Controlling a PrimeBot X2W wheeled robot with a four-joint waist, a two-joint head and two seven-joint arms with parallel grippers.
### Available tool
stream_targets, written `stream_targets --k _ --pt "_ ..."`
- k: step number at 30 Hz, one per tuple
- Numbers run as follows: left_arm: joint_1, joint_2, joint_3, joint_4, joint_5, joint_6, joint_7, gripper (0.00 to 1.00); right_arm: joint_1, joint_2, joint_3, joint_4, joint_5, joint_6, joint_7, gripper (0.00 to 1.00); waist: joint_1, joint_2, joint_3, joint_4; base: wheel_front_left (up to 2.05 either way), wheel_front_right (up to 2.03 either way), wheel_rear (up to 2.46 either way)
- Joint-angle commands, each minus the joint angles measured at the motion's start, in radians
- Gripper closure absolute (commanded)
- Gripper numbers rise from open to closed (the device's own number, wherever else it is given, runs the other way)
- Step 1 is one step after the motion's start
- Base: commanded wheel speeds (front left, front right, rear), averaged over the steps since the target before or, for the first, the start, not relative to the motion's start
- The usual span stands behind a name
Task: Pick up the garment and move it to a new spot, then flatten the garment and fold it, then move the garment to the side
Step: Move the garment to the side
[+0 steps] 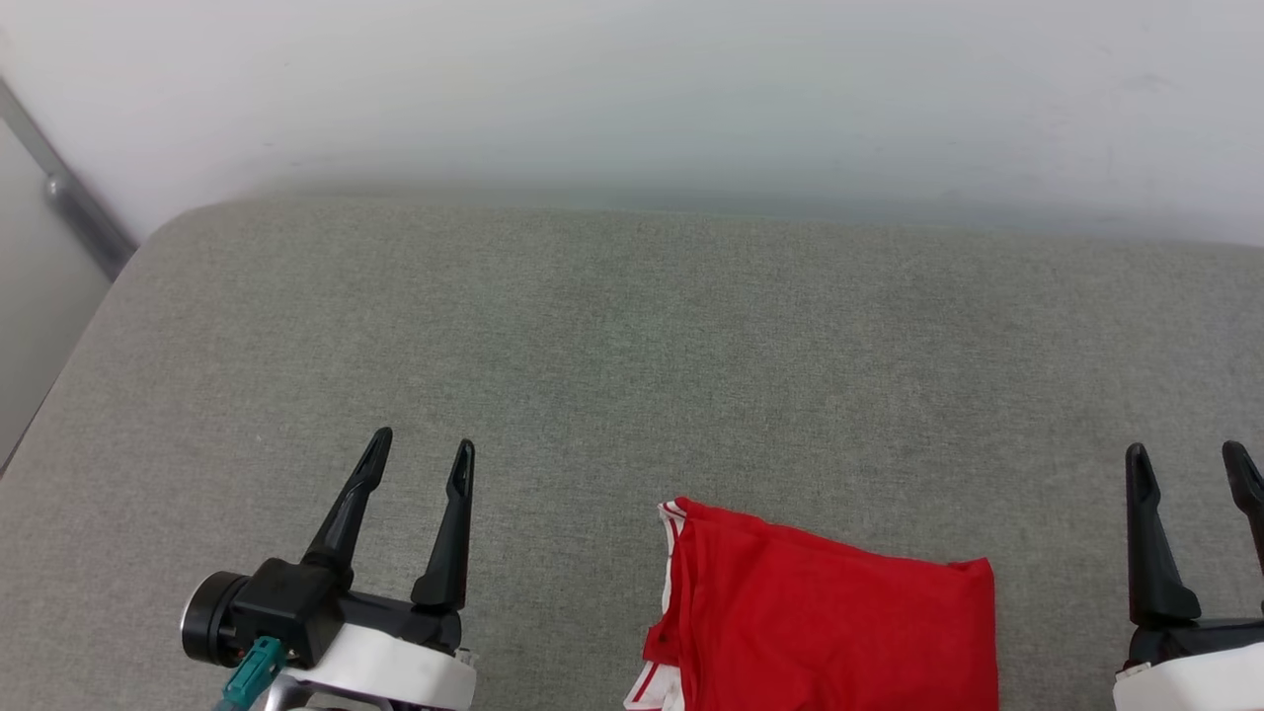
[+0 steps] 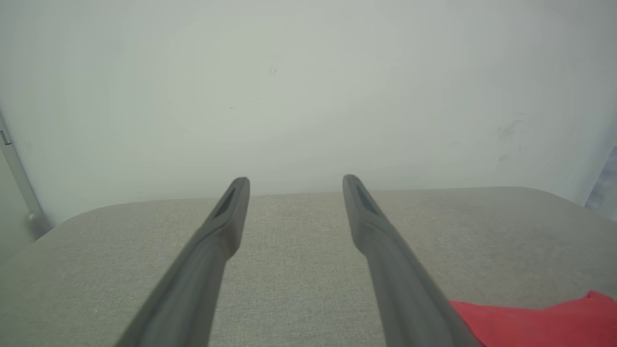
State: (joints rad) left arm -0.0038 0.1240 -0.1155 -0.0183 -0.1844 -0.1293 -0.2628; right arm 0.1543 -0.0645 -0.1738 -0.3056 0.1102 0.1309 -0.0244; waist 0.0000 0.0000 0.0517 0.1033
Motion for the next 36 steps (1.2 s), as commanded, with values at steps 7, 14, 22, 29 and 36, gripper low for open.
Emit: stream_targets --k 7,14,22,29,36 --pt "0.000 0.007 0.004 0.004 -0.007 -0.001 -0.002 0.00 0.010 -0.016 0.026 0.010 0.032 0.000 0.090 0.00 0.0000 0.0000 0.010 0.001 0.00 0.00 0.00" --pt "-0.017 0.002 0.004 0.003 -0.010 -0.001 -0.002 0.00 0.037 -0.103 0.089 -0.004 0.178 -0.001 0.515 0.00 0.0000 0.0000 0.037 0.004 0.00 0.00 0.00" --pt "-0.044 -0.005 -0.013 0.007 -0.013 -0.001 -0.002 0.00 0.042 -0.075 0.041 -0.083 0.250 0.000 1.005 0.00 0.0000 0.0000 0.082 0.033 0.00 0.00 0.00" --pt "-0.073 -0.008 -0.028 0.013 -0.016 -0.001 -0.002 0.00 -0.012 -0.060 0.049 -0.028 0.213 0.000 1.091 0.00 0.0000 0.0000 0.130 0.071 0.00 0.00 0.00" --pt "-0.098 -0.011 -0.040 0.018 -0.020 -0.001 -0.002 0.00 -0.054 -0.057 0.072 0.082 0.217 0.000 1.085 0.00 0.0000 0.0000 0.172 0.108 0.00 0.00 0.00"
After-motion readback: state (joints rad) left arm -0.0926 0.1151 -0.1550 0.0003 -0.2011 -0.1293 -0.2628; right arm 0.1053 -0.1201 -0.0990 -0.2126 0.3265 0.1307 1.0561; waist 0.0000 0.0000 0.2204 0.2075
